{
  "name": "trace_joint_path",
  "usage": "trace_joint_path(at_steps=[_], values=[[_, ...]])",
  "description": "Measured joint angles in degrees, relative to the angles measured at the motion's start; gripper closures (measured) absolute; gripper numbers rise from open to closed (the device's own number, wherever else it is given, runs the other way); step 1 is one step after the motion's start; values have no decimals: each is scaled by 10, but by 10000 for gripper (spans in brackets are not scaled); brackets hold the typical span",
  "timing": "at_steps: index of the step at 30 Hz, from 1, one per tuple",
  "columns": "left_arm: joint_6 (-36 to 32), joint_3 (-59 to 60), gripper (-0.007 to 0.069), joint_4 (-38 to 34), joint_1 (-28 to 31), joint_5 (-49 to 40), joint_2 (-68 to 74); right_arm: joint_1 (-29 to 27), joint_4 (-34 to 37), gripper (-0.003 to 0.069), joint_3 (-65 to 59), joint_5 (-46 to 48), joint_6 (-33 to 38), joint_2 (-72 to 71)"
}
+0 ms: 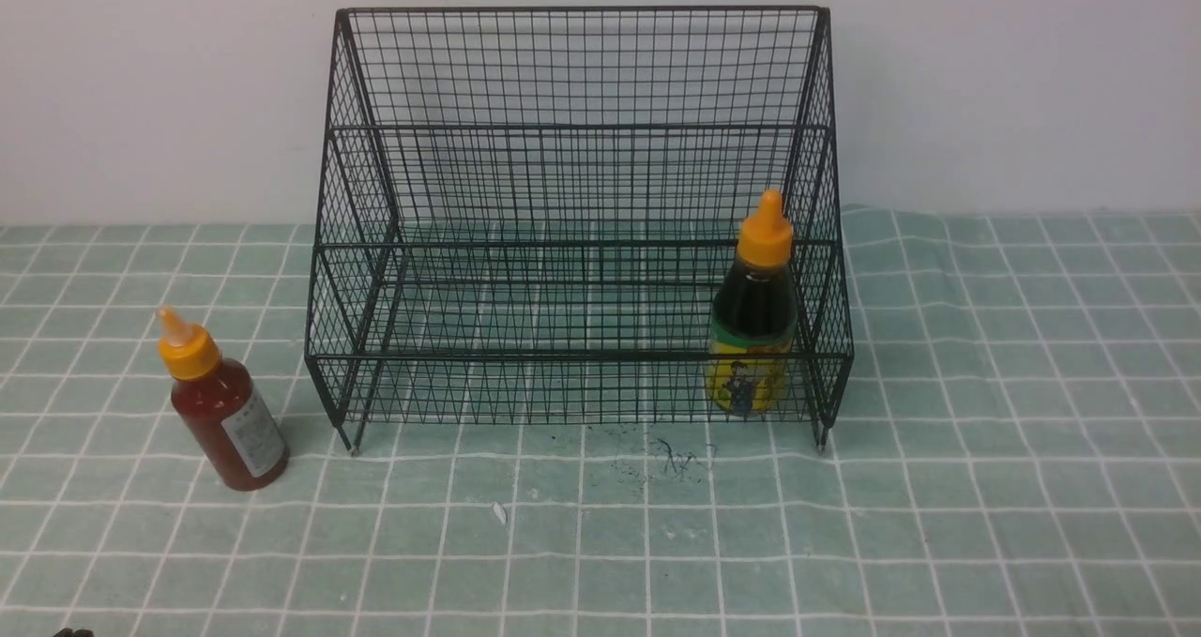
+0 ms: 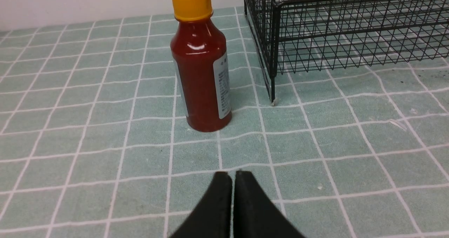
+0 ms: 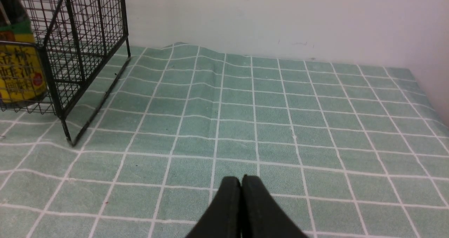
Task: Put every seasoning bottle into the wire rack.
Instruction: Use the left arm to grab the condiment bottle closest to it
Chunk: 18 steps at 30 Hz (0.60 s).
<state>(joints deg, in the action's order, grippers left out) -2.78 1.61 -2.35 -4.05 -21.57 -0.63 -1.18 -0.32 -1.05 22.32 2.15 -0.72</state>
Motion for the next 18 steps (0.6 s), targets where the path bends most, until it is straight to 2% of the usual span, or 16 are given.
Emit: trace_joint_path(at_steps=[11, 15, 16, 18], values=[[6, 1, 631, -1, 0, 18, 0, 0, 0, 671, 0, 0, 0, 0], [85, 1, 631, -130, 0, 106, 0, 0, 0, 671, 0, 0, 0, 0], [91, 1, 631, -143, 0, 116, 0, 0, 0, 671, 0, 0, 0, 0], [118, 1, 631, -225, 0, 188, 0, 0, 0, 671, 0, 0, 0, 0]])
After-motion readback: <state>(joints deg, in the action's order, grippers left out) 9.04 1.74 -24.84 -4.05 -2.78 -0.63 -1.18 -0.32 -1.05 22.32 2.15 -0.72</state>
